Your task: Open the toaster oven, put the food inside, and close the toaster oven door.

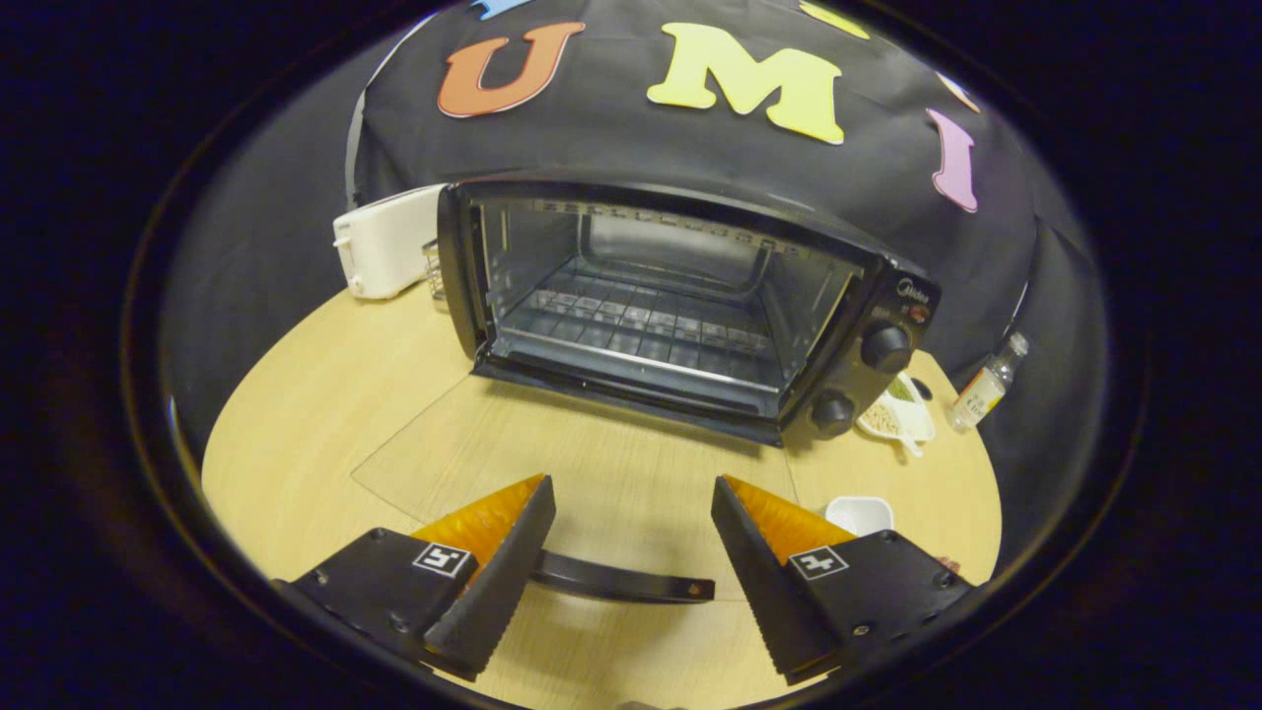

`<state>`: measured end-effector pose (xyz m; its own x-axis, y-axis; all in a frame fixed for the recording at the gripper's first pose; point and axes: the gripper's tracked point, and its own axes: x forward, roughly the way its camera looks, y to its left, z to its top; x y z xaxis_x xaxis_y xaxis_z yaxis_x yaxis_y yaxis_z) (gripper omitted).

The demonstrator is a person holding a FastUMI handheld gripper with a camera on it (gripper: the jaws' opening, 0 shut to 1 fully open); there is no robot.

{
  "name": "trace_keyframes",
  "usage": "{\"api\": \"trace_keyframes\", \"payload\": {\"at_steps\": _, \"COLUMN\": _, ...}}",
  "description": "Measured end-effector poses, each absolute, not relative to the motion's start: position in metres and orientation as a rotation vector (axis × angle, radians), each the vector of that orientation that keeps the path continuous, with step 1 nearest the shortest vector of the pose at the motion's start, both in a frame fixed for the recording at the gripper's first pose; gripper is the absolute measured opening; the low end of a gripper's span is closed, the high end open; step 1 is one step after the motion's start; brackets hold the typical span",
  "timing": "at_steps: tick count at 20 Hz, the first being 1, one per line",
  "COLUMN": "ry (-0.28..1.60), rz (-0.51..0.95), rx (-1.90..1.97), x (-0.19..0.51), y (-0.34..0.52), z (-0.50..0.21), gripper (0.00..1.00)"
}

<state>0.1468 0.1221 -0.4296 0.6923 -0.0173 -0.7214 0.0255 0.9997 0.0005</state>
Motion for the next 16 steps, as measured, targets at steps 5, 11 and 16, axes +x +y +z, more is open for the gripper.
{"api": "trace_keyframes", "payload": {"at_steps": 5, "ry": 0.830, "rz": -0.025, "rx": 0.054, "x": 0.136, "y": 0.124, "z": -0.439, "gripper": 1.00}}
{"api": "trace_keyframes", "payload": {"at_steps": 11, "ry": 0.754, "rz": 0.033, "rx": 0.000, "x": 0.131, "y": 0.108, "z": -0.407, "gripper": 1.00}}
{"api": "trace_keyframes", "payload": {"at_steps": 16, "ry": 0.651, "rz": 0.017, "rx": -0.110, "x": 0.120, "y": 0.022, "z": -0.362, "gripper": 1.00}}
